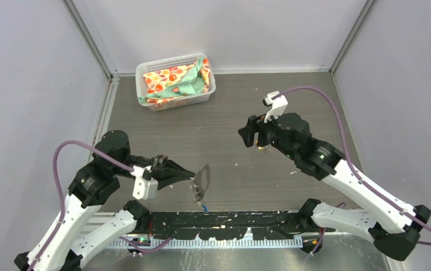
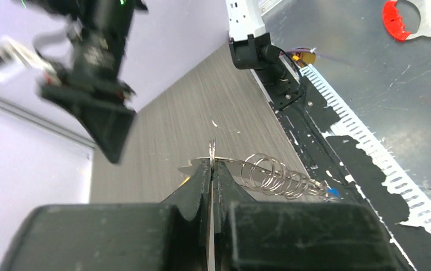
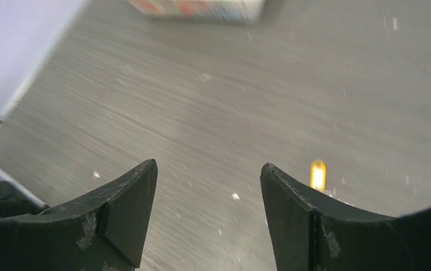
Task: Put the keys on the keyring
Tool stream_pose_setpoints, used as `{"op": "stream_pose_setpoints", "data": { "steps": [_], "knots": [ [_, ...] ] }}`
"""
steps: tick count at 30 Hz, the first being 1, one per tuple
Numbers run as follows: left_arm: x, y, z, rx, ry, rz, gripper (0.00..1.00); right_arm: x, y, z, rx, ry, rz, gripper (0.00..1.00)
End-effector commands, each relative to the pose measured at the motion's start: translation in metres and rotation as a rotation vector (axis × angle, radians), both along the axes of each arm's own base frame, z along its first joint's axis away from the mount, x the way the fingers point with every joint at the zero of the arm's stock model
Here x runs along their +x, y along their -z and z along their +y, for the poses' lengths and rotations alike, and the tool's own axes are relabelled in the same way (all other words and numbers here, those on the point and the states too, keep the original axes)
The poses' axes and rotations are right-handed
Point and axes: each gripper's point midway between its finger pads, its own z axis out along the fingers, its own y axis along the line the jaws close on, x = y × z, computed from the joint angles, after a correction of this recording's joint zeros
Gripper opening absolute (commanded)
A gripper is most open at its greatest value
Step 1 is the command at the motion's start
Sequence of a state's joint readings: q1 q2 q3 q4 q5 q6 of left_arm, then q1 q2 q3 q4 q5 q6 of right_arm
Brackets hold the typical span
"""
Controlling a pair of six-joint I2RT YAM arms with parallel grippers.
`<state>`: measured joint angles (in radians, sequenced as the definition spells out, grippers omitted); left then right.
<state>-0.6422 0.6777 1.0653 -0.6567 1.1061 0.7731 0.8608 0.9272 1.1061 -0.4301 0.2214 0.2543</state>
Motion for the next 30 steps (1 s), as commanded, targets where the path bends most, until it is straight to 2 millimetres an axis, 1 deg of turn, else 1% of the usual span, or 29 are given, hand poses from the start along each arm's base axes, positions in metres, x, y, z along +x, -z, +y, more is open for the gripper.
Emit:
{"op": "stream_pose_setpoints", "data": {
  "steps": [1,4,6,7,10,13,16,19,24,26,28,30],
  "knots": [
    [-0.012,-0.013,0.003,-0.065,0.079,-0.171,0.00,0.020,0.071,-0.025,-0.023,0.183,0.234,0.73],
    [-0.015,-0.011,0.006,-0.066,0.090,-0.236,0.00,0.034,0.105,-0.052,-0.028,0.311,0.356,0.75],
    [-0.017,-0.009,0.008,-0.074,0.100,-0.286,0.00,0.039,0.127,-0.066,-0.022,0.373,0.437,0.77],
    [-0.019,-0.008,0.009,-0.078,0.102,-0.305,0.00,0.041,0.139,-0.071,-0.032,0.394,0.471,0.79],
    [-0.018,-0.007,0.010,-0.076,0.094,-0.320,0.00,0.045,0.163,-0.083,-0.064,0.439,0.529,0.83],
    [-0.019,0.003,0.010,-0.053,0.099,-0.261,0.00,0.052,0.186,-0.088,-0.093,0.462,0.576,0.83],
    [-0.021,0.013,0.007,-0.051,0.113,-0.182,0.00,0.059,0.207,-0.090,-0.094,0.470,0.601,0.77],
    [-0.017,0.011,0.002,-0.076,0.088,-0.104,0.00,0.062,0.224,-0.092,-0.117,0.472,0.618,0.67],
    [-0.014,0.010,-0.001,-0.074,0.088,-0.068,0.00,0.066,0.253,-0.101,-0.123,0.487,0.666,0.60],
    [-0.013,0.010,-0.002,-0.066,0.089,-0.050,0.00,0.068,0.262,-0.101,-0.109,0.481,0.684,0.56],
    [-0.012,0.010,-0.003,-0.064,0.087,-0.043,0.00,0.069,0.269,-0.100,-0.115,0.468,0.688,0.54],
    [-0.012,0.009,-0.003,-0.065,0.087,-0.033,0.00,0.071,0.276,-0.098,-0.133,0.455,0.699,0.56]
  ]
}}
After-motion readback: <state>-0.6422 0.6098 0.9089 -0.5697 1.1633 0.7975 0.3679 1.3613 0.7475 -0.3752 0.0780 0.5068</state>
